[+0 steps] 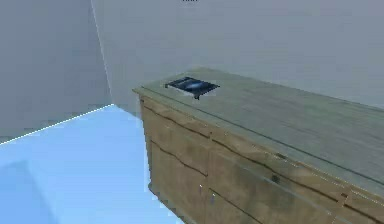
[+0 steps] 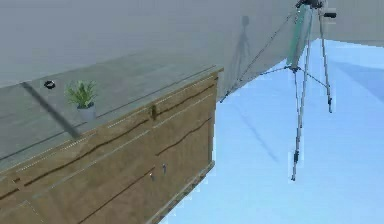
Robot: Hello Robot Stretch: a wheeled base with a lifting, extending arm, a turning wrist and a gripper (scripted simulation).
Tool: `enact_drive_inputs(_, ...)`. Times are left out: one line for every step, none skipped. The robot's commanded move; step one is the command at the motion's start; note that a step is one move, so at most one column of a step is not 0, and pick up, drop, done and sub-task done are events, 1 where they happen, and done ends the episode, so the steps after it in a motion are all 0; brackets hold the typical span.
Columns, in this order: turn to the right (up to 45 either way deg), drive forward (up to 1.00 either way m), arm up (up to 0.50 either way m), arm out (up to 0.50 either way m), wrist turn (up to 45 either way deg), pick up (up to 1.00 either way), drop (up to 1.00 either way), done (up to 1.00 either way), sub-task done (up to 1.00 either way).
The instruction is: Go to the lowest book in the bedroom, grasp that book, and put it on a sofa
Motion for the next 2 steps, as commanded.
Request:
enact_drive_inputs(-45.0, 0.00, 0.00, 0.00, 0.0, 0.00, 0.00, 0.00, 0.00)
enact_drive_inputs(-3.0, 0.00, 0.00, 0.00, 0.0, 0.00, 0.00, 0.00, 0.00)
